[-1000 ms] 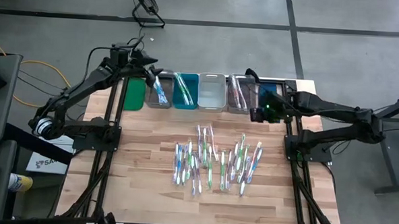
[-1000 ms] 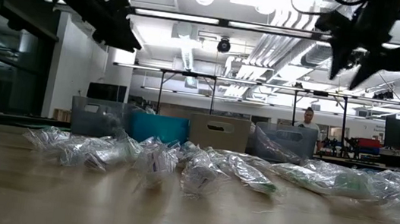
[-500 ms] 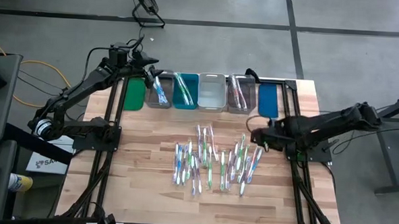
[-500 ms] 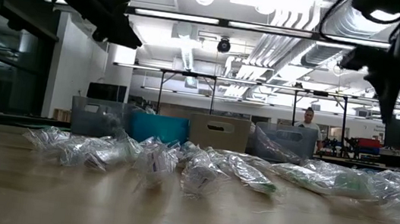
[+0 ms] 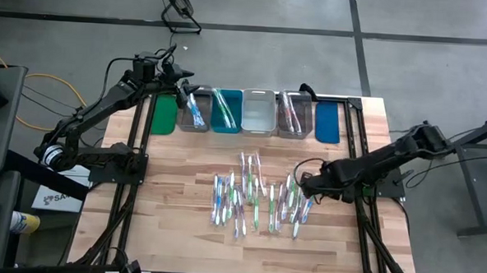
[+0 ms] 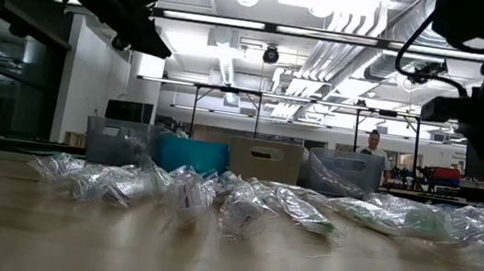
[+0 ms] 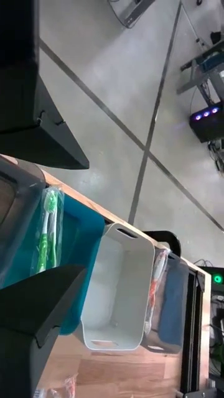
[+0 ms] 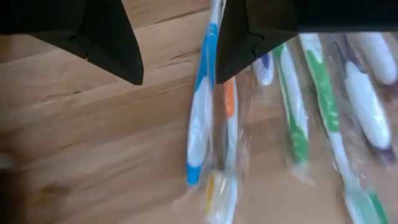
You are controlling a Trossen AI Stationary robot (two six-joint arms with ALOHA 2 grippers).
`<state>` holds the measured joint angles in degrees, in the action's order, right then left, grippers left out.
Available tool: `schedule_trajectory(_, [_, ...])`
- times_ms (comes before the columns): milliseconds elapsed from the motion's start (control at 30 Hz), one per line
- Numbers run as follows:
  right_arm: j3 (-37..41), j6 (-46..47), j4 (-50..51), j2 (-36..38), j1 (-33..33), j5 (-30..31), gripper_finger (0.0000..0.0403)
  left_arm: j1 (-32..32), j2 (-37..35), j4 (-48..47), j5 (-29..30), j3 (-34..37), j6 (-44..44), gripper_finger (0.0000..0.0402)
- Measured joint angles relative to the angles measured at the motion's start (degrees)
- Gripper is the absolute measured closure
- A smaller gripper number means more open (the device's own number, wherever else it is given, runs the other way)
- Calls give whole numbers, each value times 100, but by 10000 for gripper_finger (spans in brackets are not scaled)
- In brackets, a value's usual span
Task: Pick & Place Toothbrushes
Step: Put the blue toothbrush into the left black bin
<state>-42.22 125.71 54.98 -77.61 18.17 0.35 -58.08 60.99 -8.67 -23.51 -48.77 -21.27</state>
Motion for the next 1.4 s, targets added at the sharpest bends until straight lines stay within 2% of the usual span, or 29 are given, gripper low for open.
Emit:
schedule_trajectory(300, [-2, -111, -322, -803, -4, -429, 209, 0, 2, -49, -2, -2, -117, 144])
schedule_trajectory(600, [-22, -145, -561, -1152, -4, -573, 216, 0, 2, -133, -4, -2, -121, 144])
schedule_trajectory(733, [-24, -145, -602, -1158, -6, -586, 250, 0, 2, -226, -5, -2, -121, 144])
schedule_trajectory(1000, [-24, -298, -650, -1160, -10, -542, 359, 0, 2, -223, -7, -2, -121, 144])
schedule_trajectory(1100, [-13, -353, -559, -1121, -5, -723, 387, -1, 2, -221, -29, -2, -119, 144])
schedule_trajectory(1267, [4, -603, -461, -1027, 12, -931, 390, -2, 2, -222, -163, -4, -109, 144])
schedule_trajectory(1400, [9, -645, -454, -671, 31, -841, 395, -2, 2, -221, -327, -4, -97, 144])
